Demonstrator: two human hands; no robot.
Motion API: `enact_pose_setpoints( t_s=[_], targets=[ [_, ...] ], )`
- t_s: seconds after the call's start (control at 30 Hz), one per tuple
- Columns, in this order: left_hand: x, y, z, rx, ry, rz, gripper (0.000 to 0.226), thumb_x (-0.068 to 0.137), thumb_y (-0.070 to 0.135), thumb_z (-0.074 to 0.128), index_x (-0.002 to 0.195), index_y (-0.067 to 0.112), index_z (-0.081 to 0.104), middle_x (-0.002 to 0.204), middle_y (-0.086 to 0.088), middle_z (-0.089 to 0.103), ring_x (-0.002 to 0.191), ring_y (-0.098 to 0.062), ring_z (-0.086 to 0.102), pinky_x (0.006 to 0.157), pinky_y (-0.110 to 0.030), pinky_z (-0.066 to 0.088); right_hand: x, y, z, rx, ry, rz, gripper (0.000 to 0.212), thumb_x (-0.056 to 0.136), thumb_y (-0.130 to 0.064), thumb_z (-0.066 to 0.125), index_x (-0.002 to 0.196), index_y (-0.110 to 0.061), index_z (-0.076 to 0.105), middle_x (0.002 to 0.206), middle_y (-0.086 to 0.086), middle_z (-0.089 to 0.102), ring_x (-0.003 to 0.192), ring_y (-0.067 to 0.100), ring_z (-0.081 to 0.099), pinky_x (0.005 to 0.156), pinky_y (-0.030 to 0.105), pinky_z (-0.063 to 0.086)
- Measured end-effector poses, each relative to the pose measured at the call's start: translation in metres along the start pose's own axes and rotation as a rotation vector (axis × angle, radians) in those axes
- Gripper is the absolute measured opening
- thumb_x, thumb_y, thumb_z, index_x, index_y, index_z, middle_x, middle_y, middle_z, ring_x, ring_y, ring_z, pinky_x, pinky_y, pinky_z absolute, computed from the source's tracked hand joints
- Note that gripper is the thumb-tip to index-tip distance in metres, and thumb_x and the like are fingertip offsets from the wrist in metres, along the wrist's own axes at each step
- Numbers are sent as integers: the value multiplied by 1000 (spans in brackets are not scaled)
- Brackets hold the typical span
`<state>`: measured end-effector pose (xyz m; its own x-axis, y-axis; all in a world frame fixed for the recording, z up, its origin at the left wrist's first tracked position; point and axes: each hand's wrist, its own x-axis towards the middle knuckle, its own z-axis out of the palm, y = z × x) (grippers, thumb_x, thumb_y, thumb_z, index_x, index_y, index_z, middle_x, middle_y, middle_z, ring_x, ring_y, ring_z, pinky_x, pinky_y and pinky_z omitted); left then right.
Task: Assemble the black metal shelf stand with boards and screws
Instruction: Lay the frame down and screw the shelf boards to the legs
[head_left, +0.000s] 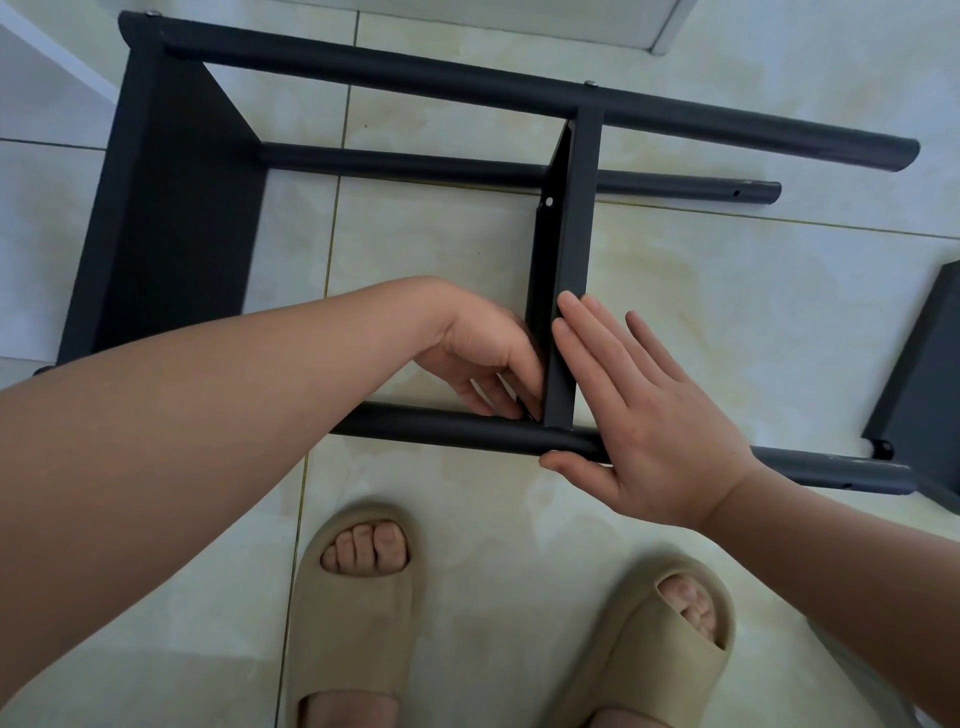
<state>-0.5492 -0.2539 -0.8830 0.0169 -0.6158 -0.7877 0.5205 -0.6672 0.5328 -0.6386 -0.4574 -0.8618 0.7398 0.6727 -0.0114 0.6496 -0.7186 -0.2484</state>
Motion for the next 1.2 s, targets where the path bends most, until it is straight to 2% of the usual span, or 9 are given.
enact_pose_setpoints(
  t_s=[0.1,0.2,0.33,0.67,0.83,0.93,1.07,1.13,1.2],
  targets=[
    [2,0,2,14,4,-2,13,92,15,64,100,18,74,106,-2,75,96,-17,69,96,-34,51,0,0,0,-2,-5,2,91,98,-65,39,156,4,24,166,18,15,155,32,14,121,58,25],
    [4,1,4,24,27,4,10,92,10,64,97,14,71,89,0,70,80,-13,61,85,-28,49,0,0,0,-3,-6,2,91,98,-65,39,156,3,24,166,18,15,155,32,14,121,57,24],
    [4,3,4,23,31,15,9,92,6,64,97,12,70,83,0,67,75,-12,59,82,-27,48,0,0,0,-1,-9,3,91,98,-65,40,156,3,24,166,18,15,155,32,15,121,57,24],
    [-2,3,7,9,60,34,15,91,4,64,101,13,70,92,-3,70,89,-17,64,92,-32,50,0,0,0,-27,-21,-4,91,98,-65,38,157,3,23,167,18,15,155,32,14,122,57,23],
    [-30,-1,11,160,142,-54,10,95,26,65,102,21,71,91,4,76,92,-17,71,93,-34,54,-1,-1,-2,-35,-55,4,91,98,-66,38,156,3,25,167,18,15,155,32,15,121,57,24],
    [-59,-9,19,241,185,-152,24,95,41,63,103,20,71,89,5,75,83,-15,69,80,-34,56,1,-6,-11,-45,-141,27,92,97,-67,34,157,1,22,167,16,13,155,31,13,123,56,21],
    [-83,-14,45,460,319,-139,23,87,37,75,103,26,63,82,9,74,82,-13,68,85,-36,53,5,-16,-26,-50,-342,129,98,91,-79,14,160,-12,-2,168,3,-13,156,19,-8,126,49,6],
    [-90,-11,62,616,434,-159,33,86,34,76,113,30,59,100,2,71,93,-18,65,88,-35,51,7,-23,-38,-27,-416,198,100,84,-81,6,160,-19,-12,165,-5,-25,154,13,-15,127,45,0],
    [-95,-7,77,676,513,-147,40,88,27,74,125,25,58,111,-2,65,99,-22,61,87,-34,50,9,-29,-55,27,-492,258,95,87,-78,16,161,-23,-9,165,-11,-25,155,9,-10,127,41,2]
  ],
)
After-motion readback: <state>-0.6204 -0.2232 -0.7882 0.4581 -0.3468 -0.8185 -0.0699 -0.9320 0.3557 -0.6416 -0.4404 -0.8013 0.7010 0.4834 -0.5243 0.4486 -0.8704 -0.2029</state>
